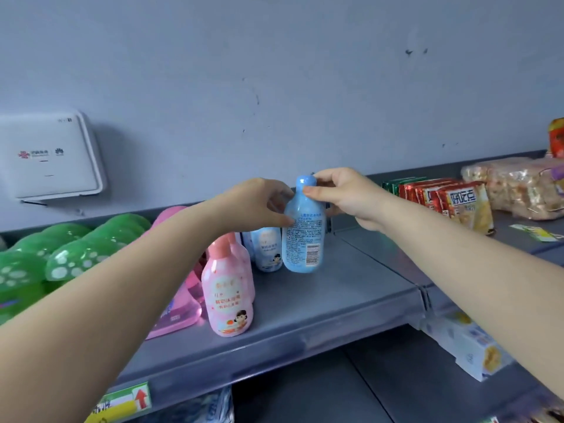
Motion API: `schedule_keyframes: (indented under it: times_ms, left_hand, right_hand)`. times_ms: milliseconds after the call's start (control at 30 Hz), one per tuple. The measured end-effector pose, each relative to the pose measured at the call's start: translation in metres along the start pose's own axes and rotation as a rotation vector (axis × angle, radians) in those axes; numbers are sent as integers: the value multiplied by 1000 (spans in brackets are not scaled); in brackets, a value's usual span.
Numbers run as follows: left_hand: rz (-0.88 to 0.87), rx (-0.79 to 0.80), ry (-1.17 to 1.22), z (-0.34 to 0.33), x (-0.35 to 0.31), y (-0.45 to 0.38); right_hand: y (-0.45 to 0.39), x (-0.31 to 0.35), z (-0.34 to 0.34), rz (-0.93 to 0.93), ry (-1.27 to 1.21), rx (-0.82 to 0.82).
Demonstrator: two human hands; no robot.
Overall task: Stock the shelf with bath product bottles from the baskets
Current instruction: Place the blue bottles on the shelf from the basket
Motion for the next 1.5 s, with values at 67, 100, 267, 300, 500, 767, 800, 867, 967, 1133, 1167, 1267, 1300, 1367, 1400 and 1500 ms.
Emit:
schedule_keyframes:
  times_ms: [67, 100, 267, 300, 500, 767, 800, 867, 967, 1133, 1167, 1267, 1300, 1367, 1400, 1500]
  left_hand:
    - [37, -3, -16, 0, 6, -5]
    - [54, -14, -25, -1, 8, -6]
    - [155, -139, -32, -12, 17, -18]
    - [178, -170, -30, -14, 19, -21]
    - [272, -323, 46, -7, 30, -38]
    - [216, -116, 334, 10, 43, -34]
    - [190, -64, 377, 11, 43, -34]
    - [152, 26, 455, 11, 44, -34]
    - [167, 114, 571, 11, 50, -35]
    - [242, 39, 433, 19, 60, -36]
    - [241, 19, 338, 19, 60, -36]
    - [257, -66, 155, 17, 59, -37]
    - [265, -88, 123, 15, 59, -38]
    - [277, -102, 72, 13, 61, -38]
    - [282, -100, 53, 11, 63, -38]
    - [291, -75, 16, 6, 71, -38]
  right_hand:
    - [-9, -1, -7, -17, 9, 6]
    - [-14, -1, -8, -29, 7, 3]
    - [-39, 4, -16, -46, 52, -79]
    - [-43, 6, -19, -32, 80, -99]
    - [-63, 16, -29, 6, 115, -86]
    - [-83, 25, -20, 189, 63, 319]
    - [-83, 27, -20, 217, 76, 372]
    - [-83, 30, -21, 258, 79, 412]
    - [-86, 35, -22, 301, 112, 385]
    - [-91, 29, -24, 271, 149, 218]
    - [-91, 28, -25, 268, 167, 192]
    - [-91, 21, -32, 249, 218, 137]
    - [-91, 19, -35, 238, 221, 122]
    - [-91, 12, -41, 212, 217, 100]
    - [-91, 9, -44, 199, 217, 92]
    - [-91, -3, -54, 163, 249, 71]
Point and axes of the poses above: each hand's wrist, its own y-axis away from the middle knuckle, its own z-axis out of the back of the hand, x = y × z, the point moved 3 cm from there along -y, towards the middle knuckle, and after that the axes turned 10 degrees about -x, right-handed, at the moved point
